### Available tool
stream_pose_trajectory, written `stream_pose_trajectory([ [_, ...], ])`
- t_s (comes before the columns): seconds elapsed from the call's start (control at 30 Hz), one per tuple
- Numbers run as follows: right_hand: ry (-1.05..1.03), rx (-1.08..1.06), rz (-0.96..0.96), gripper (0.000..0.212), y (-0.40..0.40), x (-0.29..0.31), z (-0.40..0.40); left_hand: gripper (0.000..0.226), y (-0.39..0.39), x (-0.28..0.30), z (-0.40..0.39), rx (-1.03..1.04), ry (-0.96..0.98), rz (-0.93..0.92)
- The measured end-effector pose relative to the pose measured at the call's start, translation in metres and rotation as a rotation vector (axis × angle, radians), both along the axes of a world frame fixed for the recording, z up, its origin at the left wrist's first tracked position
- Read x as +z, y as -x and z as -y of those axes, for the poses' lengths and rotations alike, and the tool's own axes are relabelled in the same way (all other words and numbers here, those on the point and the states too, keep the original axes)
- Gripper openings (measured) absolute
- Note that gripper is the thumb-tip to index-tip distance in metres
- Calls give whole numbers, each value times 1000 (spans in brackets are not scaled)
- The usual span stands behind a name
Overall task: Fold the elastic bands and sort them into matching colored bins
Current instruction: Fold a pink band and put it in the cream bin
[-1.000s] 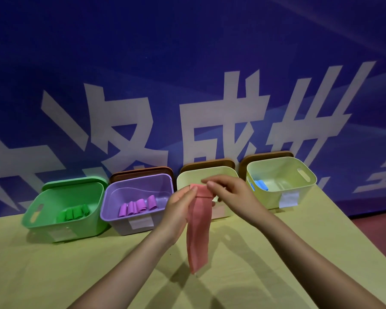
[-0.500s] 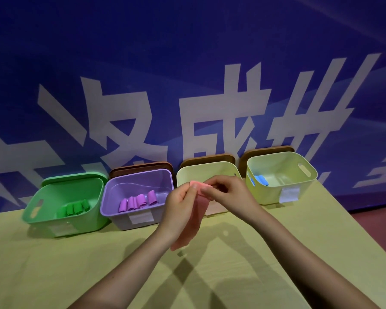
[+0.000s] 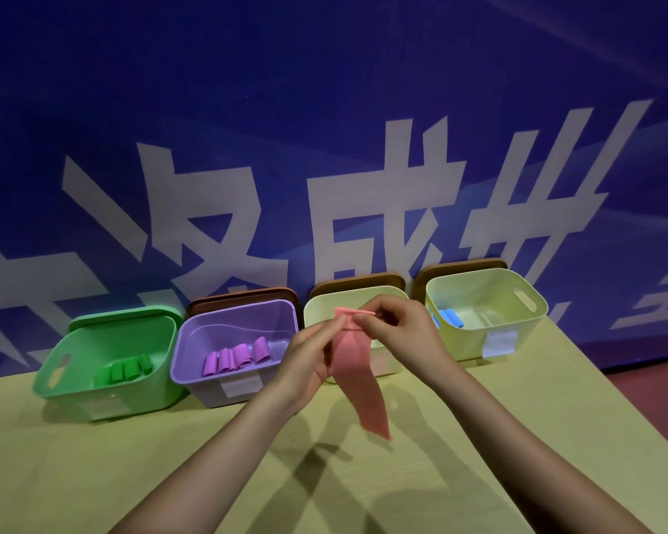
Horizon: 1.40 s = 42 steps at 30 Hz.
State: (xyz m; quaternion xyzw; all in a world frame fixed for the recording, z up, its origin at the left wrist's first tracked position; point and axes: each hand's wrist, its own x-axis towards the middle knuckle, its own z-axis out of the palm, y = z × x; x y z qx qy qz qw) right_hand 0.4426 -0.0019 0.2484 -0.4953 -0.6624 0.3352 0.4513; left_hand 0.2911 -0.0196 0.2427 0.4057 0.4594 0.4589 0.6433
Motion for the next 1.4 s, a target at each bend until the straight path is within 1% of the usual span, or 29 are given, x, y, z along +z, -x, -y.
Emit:
stream_pose_trajectory([
  [0.1,-28,-18,12,7,0,-1,-2,22,0,-3,0,12,16,-28],
  [0.17,-56,12,23,4,1,-3,0,24,2,-6,-2,27,49,-87],
  [0.2,-82,42,50,6,1,-4,1,26,3,-6,-3,30,66,-96],
  [0.27,-169,112,148,15,0,-6,2,28,4,-8,-5,46,106,-44],
  [0.33,-271,156,226,21,-4,-6,0,26,6,-8,-6,57,171,69],
  [0.43,-362,197,319,24,-12,-6,-4,24,10,-8,-9,52,224,175],
  [0.53,-436,239,426,23,-13,-5,-7,31,11,-7,-11,26,208,178],
  [0.6,-440,266,448,26,-15,-3,-9,24,12,-7,-11,-12,152,129],
  [0.63,-398,276,413,29,-16,-3,-9,22,12,-7,-11,-22,124,107],
  [0.67,-316,281,336,32,-16,-1,-8,21,12,-8,-12,-22,106,89],
  [0.73,-111,248,92,33,-11,2,-4,22,13,-7,-12,-1,79,64],
  [0.77,-30,206,-26,30,-8,2,-1,23,13,-7,-12,12,53,49],
  [0.8,32,156,-106,24,-3,2,1,23,14,-7,-12,21,15,29],
  [0.83,77,119,-142,18,1,1,2,24,15,-7,-11,25,-30,2],
  [0.93,145,108,-138,7,7,-3,3,25,14,-6,-6,60,-178,-168],
  [0.97,137,98,-115,8,8,-5,3,25,13,-6,-4,85,-221,-239],
  [1.03,78,57,-31,17,9,-8,2,22,12,-8,-3,142,-310,-378],
  [1.1,-9,34,43,21,13,-10,4,21,11,-10,1,199,-387,-455],
  [1.17,-74,20,56,22,16,-10,9,24,9,-8,6,252,-434,-498],
  [1.23,-82,-3,6,19,17,-9,13,27,8,-6,10,270,-431,-451],
  [1.27,-63,-6,-43,17,17,-9,15,25,8,-5,12,267,-399,-390],
  [1.33,-3,16,-163,16,16,-7,19,14,9,-4,16,222,-280,-209],
  [1.37,15,33,-211,16,16,-6,20,16,11,-4,18,198,-216,-130],
  [1.4,22,45,-243,16,16,-4,22,24,13,-6,21,180,-162,-77],
])
